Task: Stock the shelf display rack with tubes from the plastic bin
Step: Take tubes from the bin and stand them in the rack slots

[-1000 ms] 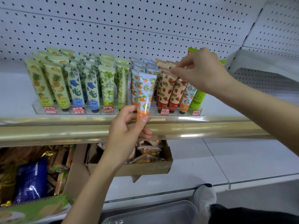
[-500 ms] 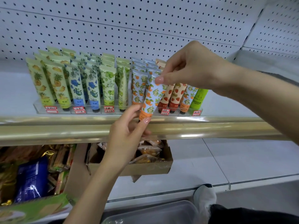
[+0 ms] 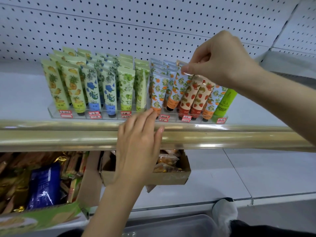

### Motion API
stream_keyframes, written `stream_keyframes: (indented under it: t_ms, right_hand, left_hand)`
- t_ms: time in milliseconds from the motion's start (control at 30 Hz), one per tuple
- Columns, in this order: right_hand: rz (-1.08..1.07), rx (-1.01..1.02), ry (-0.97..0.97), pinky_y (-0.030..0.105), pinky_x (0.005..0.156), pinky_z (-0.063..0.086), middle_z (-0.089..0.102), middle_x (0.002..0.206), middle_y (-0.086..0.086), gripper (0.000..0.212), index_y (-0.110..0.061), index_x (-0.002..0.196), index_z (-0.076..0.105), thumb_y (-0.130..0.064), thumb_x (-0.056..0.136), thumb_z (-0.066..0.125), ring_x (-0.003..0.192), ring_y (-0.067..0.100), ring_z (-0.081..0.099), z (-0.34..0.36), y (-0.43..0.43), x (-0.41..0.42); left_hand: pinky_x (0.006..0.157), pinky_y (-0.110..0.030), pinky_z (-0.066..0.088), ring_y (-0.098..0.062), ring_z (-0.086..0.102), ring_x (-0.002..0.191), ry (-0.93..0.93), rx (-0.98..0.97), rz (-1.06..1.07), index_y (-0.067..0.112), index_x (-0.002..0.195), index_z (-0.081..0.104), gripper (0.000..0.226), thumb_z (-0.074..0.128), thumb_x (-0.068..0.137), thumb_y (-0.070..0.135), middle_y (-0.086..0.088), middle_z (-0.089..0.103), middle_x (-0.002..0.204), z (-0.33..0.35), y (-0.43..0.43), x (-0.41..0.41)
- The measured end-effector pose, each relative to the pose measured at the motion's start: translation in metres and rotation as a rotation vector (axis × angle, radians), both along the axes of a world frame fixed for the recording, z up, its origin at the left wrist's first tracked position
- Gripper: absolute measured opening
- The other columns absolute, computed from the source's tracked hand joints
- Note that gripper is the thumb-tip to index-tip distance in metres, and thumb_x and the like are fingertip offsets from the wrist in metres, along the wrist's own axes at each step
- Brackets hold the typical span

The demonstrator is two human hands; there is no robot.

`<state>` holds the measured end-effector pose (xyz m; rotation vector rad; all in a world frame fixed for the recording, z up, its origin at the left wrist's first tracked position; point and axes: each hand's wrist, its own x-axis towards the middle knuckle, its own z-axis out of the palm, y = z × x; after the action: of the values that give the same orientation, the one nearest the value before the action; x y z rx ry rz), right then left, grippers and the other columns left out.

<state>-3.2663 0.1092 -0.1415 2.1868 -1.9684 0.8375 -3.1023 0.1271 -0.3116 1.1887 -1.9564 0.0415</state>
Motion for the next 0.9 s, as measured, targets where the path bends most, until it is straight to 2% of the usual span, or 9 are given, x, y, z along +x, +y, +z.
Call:
stream_keyframes:
  t_ms: [100, 200, 333, 467, 667, 800, 900]
  right_hand:
    - [-0.01, 0.014, 0.043, 0.014, 0.047, 0.035, 0.058, 0.055, -0.003, 0.024, -0.01, 0.074, 0.073, -0.034, 0.08, 0.073, 0.045, 0.005, 0.049, -0.005, -0.002, -0.001]
    - [-0.011, 0.005, 0.061, 0.015, 0.048, 0.035, 0.054, 0.053, -0.003, 0.024, -0.011, 0.075, 0.073, -0.035, 0.079, 0.073, 0.049, 0.007, 0.046, -0.01, -0.004, -0.001]
    - [-0.015, 0.017, 0.103, 0.025, 0.053, 0.035, 0.052, 0.053, -0.003, 0.022, -0.015, 0.071, 0.07, -0.036, 0.08, 0.073, 0.055, 0.011, 0.046, -0.016, -0.008, 0.0]
    - [-0.017, 0.038, 0.114, 0.025, 0.064, 0.036, 0.052, 0.055, -0.005, 0.02, -0.021, 0.069, 0.068, -0.038, 0.079, 0.073, 0.057, 0.009, 0.046, -0.017, -0.011, 0.001]
    - [-0.008, 0.054, 0.137, 0.024, 0.059, 0.035, 0.049, 0.056, -0.012, 0.014, -0.021, 0.077, 0.071, -0.035, 0.08, 0.072, 0.056, 0.002, 0.044, -0.013, -0.01, 0.001]
    - [-0.029, 0.049, 0.134, 0.024, 0.067, 0.036, 0.049, 0.057, -0.012, 0.013, -0.019, 0.08, 0.073, -0.032, 0.08, 0.071, 0.058, 0.004, 0.044, -0.014, -0.012, -0.001]
    - [-0.021, 0.057, 0.125, 0.024, 0.064, 0.035, 0.049, 0.057, -0.011, 0.013, -0.019, 0.08, 0.073, -0.032, 0.08, 0.072, 0.059, 0.006, 0.044, -0.014, -0.012, -0.002]
  left_hand:
    - [0.096, -0.034, 0.03, -0.023, 0.052, 0.119, -0.013, -0.007, 0.017, 0.01, 0.125, 0.06, 0.044, 0.038, 0.097, 0.034, -0.003, 0.062, 0.128, -0.001, 0.0, 0.0]
    - [0.096, -0.034, 0.03, -0.024, 0.052, 0.119, -0.02, -0.02, 0.03, 0.009, 0.123, 0.062, 0.043, 0.039, 0.096, 0.034, -0.004, 0.063, 0.127, -0.001, 0.0, 0.0]
    - [0.096, -0.036, 0.031, -0.025, 0.052, 0.119, -0.035, -0.029, 0.049, 0.009, 0.121, 0.063, 0.043, 0.039, 0.096, 0.035, -0.004, 0.063, 0.127, -0.003, -0.002, -0.001]
    - [0.095, -0.035, 0.03, -0.025, 0.052, 0.118, -0.044, -0.039, 0.067, 0.009, 0.12, 0.064, 0.044, 0.039, 0.096, 0.036, -0.004, 0.064, 0.127, -0.004, -0.002, -0.001]
    - [0.093, -0.035, 0.031, -0.025, 0.052, 0.116, -0.05, -0.048, 0.069, 0.009, 0.12, 0.064, 0.044, 0.039, 0.096, 0.036, -0.004, 0.064, 0.126, -0.004, -0.002, -0.001]
    - [0.093, -0.035, 0.032, -0.025, 0.053, 0.117, -0.043, -0.056, 0.056, 0.009, 0.122, 0.063, 0.044, 0.039, 0.096, 0.036, -0.004, 0.062, 0.129, -0.006, -0.002, 0.0]
    - [0.094, -0.036, 0.033, -0.024, 0.05, 0.119, -0.004, -0.062, 0.033, 0.01, 0.124, 0.062, 0.044, 0.038, 0.097, 0.035, -0.004, 0.059, 0.134, -0.005, -0.003, 0.002]
